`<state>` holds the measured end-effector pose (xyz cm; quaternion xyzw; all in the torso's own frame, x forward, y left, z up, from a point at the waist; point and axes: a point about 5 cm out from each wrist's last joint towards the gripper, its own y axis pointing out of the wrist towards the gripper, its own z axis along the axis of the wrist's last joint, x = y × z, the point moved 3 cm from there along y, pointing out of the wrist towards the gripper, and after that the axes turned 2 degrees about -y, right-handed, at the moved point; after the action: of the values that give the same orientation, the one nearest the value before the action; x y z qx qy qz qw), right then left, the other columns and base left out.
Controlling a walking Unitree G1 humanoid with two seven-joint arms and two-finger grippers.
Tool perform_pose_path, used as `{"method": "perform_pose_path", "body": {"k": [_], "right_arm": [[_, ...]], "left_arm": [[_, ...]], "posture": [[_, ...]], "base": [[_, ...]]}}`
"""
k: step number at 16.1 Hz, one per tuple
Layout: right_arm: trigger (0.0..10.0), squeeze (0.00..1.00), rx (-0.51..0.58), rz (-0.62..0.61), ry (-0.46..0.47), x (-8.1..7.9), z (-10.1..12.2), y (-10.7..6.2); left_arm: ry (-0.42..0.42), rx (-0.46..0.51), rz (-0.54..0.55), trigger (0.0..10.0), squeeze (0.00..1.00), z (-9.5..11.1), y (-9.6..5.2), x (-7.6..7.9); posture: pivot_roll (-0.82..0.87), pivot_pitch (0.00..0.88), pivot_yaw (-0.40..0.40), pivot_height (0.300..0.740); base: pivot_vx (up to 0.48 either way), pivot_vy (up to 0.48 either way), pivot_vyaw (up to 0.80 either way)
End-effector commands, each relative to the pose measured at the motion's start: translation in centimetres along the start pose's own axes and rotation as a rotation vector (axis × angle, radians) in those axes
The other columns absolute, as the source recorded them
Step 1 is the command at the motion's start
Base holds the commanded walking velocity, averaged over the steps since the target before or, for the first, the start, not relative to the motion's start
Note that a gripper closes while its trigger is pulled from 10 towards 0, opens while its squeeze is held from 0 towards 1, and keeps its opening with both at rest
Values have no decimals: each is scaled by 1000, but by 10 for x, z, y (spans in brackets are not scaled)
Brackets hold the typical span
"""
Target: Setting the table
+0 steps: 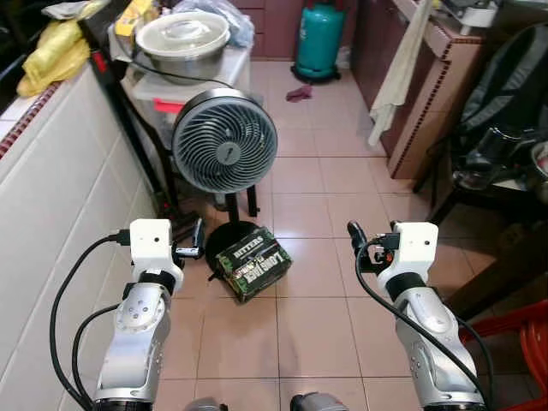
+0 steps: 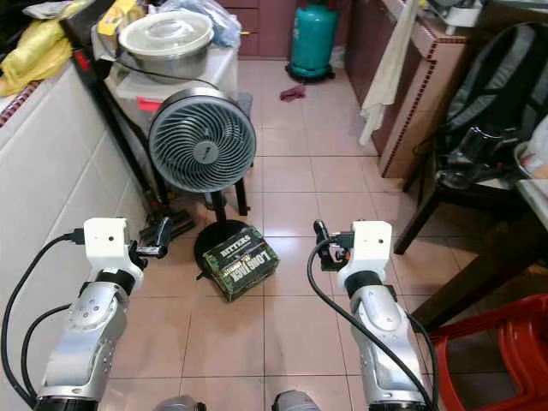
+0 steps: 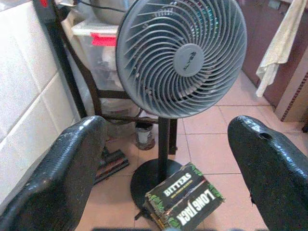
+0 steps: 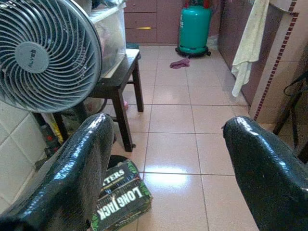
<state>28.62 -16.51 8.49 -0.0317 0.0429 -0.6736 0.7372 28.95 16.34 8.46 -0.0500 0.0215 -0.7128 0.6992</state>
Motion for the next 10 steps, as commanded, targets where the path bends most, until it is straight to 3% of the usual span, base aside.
{"method": "perform_pose_path", "body": {"k": [1,10], "right_arm": [[10000,0,3,0,8,1,3,3],[10000,0,14,14,12,-2,5,4]], "left_arm": [[-4,-15,-16,10000,0,-3,1,3],[2,3,-36,10000,0,-1,2,8]], "posture": [[-27,16,25,740],[-30,18,25,740]], "base": [[0,0,-788],[0,0,-748]]}}
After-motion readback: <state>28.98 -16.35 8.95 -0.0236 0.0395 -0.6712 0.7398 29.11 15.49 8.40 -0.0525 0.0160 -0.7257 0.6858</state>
